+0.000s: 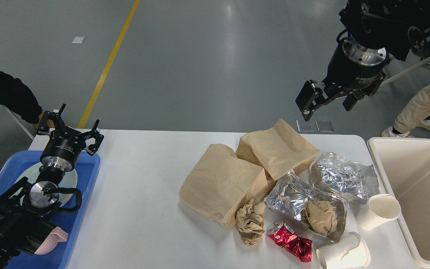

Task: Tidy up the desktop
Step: 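Swing the right gripper in from the far side over the paper bags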

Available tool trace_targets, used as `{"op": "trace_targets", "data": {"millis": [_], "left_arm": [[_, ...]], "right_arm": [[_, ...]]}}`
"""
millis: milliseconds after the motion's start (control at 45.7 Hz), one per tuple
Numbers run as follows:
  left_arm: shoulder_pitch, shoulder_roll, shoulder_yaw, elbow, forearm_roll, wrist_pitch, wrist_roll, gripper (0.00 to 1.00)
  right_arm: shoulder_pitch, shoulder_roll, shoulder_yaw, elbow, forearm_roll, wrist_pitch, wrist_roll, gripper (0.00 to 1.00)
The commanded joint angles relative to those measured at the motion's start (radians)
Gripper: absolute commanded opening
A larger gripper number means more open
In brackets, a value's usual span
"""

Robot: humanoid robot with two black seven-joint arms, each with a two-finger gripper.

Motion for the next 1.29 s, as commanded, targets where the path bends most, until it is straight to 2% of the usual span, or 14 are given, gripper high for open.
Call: {"op": "trace_targets", "data": {"millis": [0, 219, 460, 722, 875, 985, 1138, 1269], "left_arm": [[0.0, 0.0, 0.0, 0.0, 0.0, 0.0, 0.0, 0.96], [0.0, 0.0, 0.0, 0.0, 0.0, 0.0, 0.0, 0.96], [0.0, 0.0, 0.0, 0.0, 0.0, 0.0, 0.0, 0.96], [0.0, 0.0, 0.0, 0.0, 0.0, 0.0, 0.0, 0.96], [0.0, 0.0, 0.0, 0.0, 0.0, 0.0, 0.0, 0.96], [0.0, 0.0, 0.0, 0.0, 0.0, 0.0, 0.0, 0.96], [0.0, 0.0, 0.0, 0.0, 0.0, 0.0, 0.0, 0.96], [0.0, 0.0, 0.0, 0.0, 0.0, 0.0, 0.0, 0.96]], "right_arm": [[-0.02, -0.005, -0.027, -0.003, 0.004, 0.0, 0.0, 1.0], [-0.1, -0.056, -0.104, -0.011, 0.036, 0.0, 0.0, 1.0], [-0.112, -0.157, -0.127, -0.015, 0.048, 0.0, 0.0, 1.0], [-0.129, -0.174, -0.156, -0.015, 0.047, 0.0, 0.001, 1.0], [-0.136, -0.235, -0.176, -0.014, 0.039, 0.0, 0.001, 1.0], [-0.254, -0.315, -0.173, -0.029, 0.036, 0.0, 0.001, 1.0], [-0.432, -0.404, -0.167, -0.136, 0.05, 0.0, 0.0, 1.0], [-0.479, -0.45, -0.156, -0.143, 0.053, 0.0, 0.0, 1.0]]}}
